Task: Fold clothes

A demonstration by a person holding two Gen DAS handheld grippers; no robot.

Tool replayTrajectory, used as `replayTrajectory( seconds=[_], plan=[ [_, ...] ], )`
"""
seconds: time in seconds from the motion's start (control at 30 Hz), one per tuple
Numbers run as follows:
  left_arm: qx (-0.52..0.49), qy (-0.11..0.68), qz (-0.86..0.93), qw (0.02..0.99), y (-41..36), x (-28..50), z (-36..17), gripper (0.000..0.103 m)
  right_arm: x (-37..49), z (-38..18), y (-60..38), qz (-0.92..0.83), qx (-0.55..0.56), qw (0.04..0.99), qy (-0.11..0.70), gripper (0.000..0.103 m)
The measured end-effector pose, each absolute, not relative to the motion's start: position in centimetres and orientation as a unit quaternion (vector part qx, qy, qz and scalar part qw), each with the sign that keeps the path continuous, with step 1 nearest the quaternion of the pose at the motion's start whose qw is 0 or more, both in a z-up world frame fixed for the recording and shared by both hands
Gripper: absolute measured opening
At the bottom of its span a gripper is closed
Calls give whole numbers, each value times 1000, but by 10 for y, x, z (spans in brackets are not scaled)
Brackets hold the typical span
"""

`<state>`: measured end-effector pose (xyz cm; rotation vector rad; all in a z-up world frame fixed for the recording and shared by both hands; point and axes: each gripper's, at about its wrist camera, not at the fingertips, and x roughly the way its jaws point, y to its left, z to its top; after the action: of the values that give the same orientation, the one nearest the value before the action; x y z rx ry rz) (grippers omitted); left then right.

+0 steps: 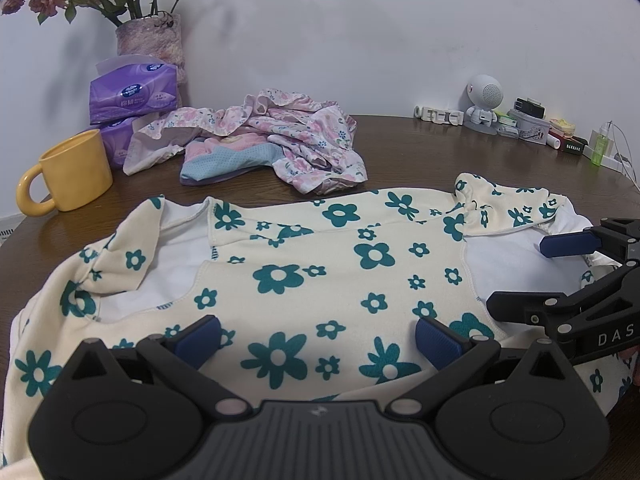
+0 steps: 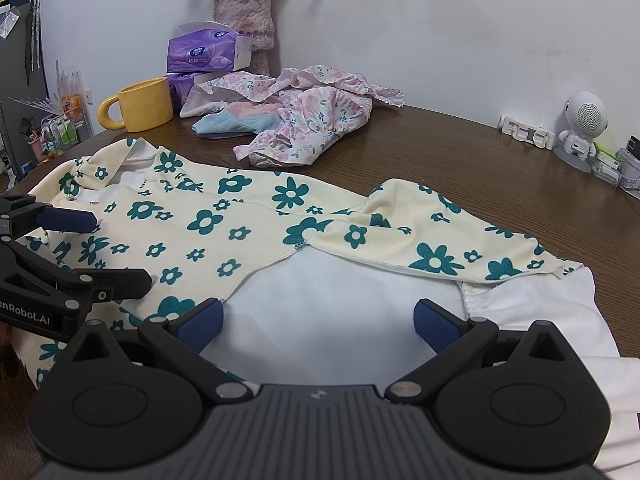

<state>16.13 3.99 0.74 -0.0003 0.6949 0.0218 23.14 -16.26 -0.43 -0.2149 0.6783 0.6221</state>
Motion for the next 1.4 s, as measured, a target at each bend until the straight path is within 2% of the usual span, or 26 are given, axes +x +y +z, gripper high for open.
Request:
replayTrajectory(
  seconds=[0.37, 0.57, 0.83, 1.03, 1.27, 1.4],
  plan=[
    [-7, 347, -21, 938, 59, 158, 17, 103, 232, -3, -164, 303, -104, 888, 329, 103],
    [-23, 324, -26, 945, 80, 148, 47, 103, 232, 19, -174, 310, -93, 892, 317, 103],
    [-8, 305, -40, 951, 104, 139, 104, 103, 237, 88, -210, 305, -59, 910, 274, 103],
    [26, 295, -27, 955, 118, 147, 158, 103, 253, 157, -222, 293, -78, 915, 267, 103],
    [21, 331, -45, 942, 128, 173, 207, 103, 276, 229, -205, 300, -159, 903, 264, 102],
    [73, 338, -37, 938, 122, 189, 230, 103, 292, 253, -183, 310, -233, 884, 260, 102]
  ],
)
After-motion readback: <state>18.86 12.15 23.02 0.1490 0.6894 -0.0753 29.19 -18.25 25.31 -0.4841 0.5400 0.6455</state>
